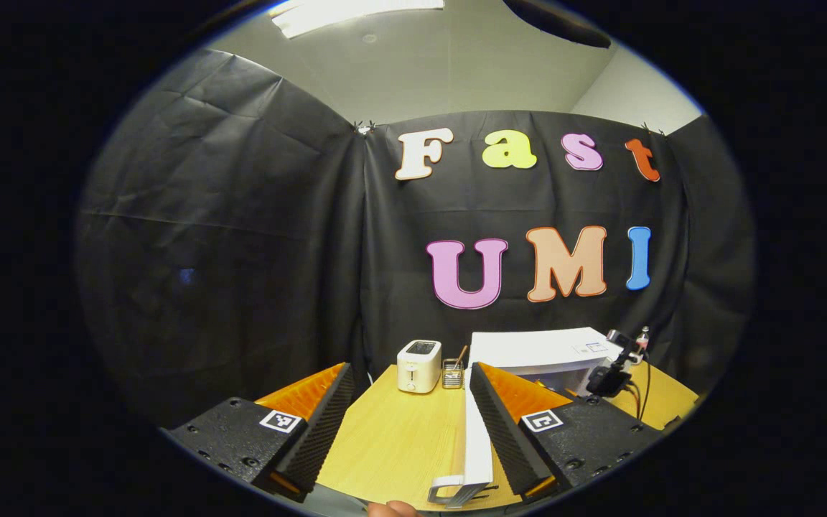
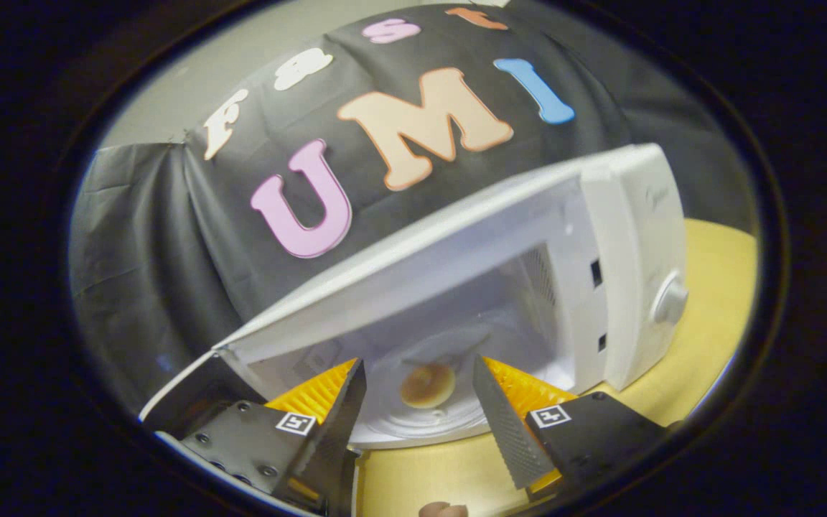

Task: Open the microwave oven with the left hand, put the food in, and close the microwave oven.

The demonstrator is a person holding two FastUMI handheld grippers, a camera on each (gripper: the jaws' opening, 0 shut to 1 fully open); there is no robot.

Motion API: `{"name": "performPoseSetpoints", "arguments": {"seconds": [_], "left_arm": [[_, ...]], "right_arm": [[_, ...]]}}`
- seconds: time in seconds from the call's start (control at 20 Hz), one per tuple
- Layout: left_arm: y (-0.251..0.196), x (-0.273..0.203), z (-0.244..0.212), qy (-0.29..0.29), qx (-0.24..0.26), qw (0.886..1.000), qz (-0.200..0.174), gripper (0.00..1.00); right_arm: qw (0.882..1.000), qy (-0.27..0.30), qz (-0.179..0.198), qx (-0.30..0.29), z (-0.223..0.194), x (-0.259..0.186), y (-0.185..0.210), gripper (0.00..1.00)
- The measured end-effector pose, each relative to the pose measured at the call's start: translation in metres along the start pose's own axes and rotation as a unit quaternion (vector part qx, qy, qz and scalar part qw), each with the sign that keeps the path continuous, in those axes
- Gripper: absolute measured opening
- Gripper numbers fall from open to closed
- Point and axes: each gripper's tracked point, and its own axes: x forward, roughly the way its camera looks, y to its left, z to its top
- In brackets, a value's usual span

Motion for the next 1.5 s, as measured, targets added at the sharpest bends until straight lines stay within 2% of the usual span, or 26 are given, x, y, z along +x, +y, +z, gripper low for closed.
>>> {"name": "performPoseSetpoints", "arguments": {"seconds": [0.1, 0.15, 0.2, 0.35, 0.4, 0.45, 0.5, 0.55, 0.6, 0.65, 0.7, 0.8, 0.85, 0.9, 0.95, 1.0, 1.1, 1.15, 1.2, 1.25, 1.3, 1.5], "left_arm": [[0.003, -0.006, -0.003, 0.002, 0.0, 1.0, -0.001, 0.93], [0.006, -0.008, -0.004, 0.001, 0.001, 1.0, 0.0, 0.95], [0.01, -0.008, -0.006, 0.003, 0.004, 1.0, 0.002, 0.95], [0.02, -0.006, -0.009, 0.002, 0.012, 1.0, 0.014, 0.93], [0.025, -0.008, -0.013, 0.001, 0.018, 1.0, 0.018, 0.93], [0.028, -0.007, -0.018, 0.003, 0.027, 0.999, 0.02, 0.93], [0.032, -0.007, -0.026, 0.008, 0.035, 0.999, 0.021, 0.95], [0.033, -0.005, -0.031, 0.012, 0.043, 0.999, 0.021, 0.94], [0.035, -0.004, -0.039, 0.018, 0.045, 0.999, 0.02, 0.88], [0.034, -0.001, -0.047, 0.025, 0.039, 0.999, 0.014, 0.84], [0.032, -0.002, -0.057, 0.035, 0.03, 0.999, 0.008, 0.76], [0.026, 0.004, -0.073, 0.045, 0.004, 0.999, -0.008, 0.66], [0.024, 0.009, -0.085, 0.057, -0.005, 0.998, -0.014, 0.6], [0.026, 0.009, -0.098, 0.069, -0.012, 0.997, -0.015, 0.52], [0.024, 0.013, -0.108, 0.078, -0.019, 0.996, -0.023, 0.49], [0.024, 0.012, -0.116, 0.091, -0.024, 0.995, -0.025, 0.46], [0.025, 0.016, -0.137, 0.114, -0.024, 0.993, -0.027, 0.35], [0.025, 0.016, -0.152, 0.138, -0.017, 0.99, -0.028, 0.21], [0.022, 0.013, -0.167, 0.16, -0.015, 0.986, -0.038, 0.07], [0.017, 0.011, -0.177, 0.174, -0.014, 0.984, -0.047, 0.08], [0.013, 0.01, -0.188, 0.187, -0.009, 0.981, -0.052, 0.05], [0.001, 0.005, -0.224, 0.224, 0.021, 0.973, -0.058, 0.05]], "right_arm": [[0.999, -0.008, 0.012, -0.036, 0.025, -0.021, -0.003, 0.82], [0.998, -0.018, 0.018, -0.055, 0.041, -0.032, -0.005, 0.92], [0.997, -0.03, 0.021, -0.074, 0.06, -0.043, -0.008, 0.83], [0.991, -0.057, 0.028, -0.122, 0.111, -0.074, -0.011, 0.82], [0.988, -0.069, 0.027, -0.137, 0.129, -0.085, -0.016, 0.92], [0.985, -0.081, 0.025, -0.152, 0.146, -0.096, -0.02, 0.92], [0.981, -0.092, 0.021, -0.169, 0.163, -0.108, -0.023, 0.82], [0.977, -0.103, 0.017, -0.185, 0.18, -0.12, -0.023, 0.82], [0.974, -0.112, 0.014, -0.198, 0.198, -0.132, -0.023, 0.92], [0.971, -0.121, 0.011, -0.207, 0.214, -0.14, -0.022, 0.82], [0.97, -0.126, 0.008, -0.209, 0.229, -0.149, -0.023, 0.82], [0.968, -0.138, 0.006, -0.208, 0.258, -0.169, -0.018, 0.83], [0.966, -0.147, 0.008, -0.213, 0.273, -0.178, -0.016, 0.93], [0.962, -0.158, 0.005, -0.221, 0.289, -0.187, -0.014, 0.94], [0.958, -0.17, 0.003, -0.231, 0.304, -0.195, -0.014, 0.95], [0.955, -0.175, -0.003, -0.24, 0.316, -0.202, -0.015, 0.89], [0.953, -0.178, -0.011, -0.245, 0.335, -0.214, -0.016, 0.9], [0.953, -0.18, -0.01, -0.243, 0.343, -0.22, -0.016, 0.96], [0.954, -0.184, -0.014, -0.237, 0.351, -0.225, -0.016, 0.96], [0.955, -0.187, -0.013, -0.231, 0.358, -0.228, -0.017, 0.92], [0.956, -0.188, -0.014, -0.226, 0.362, -0.231, -0.019, 0.92], [0.955, -0.192, -0.027, -0.223, 0.375, -0.24, -0.032, 0.92]]}}
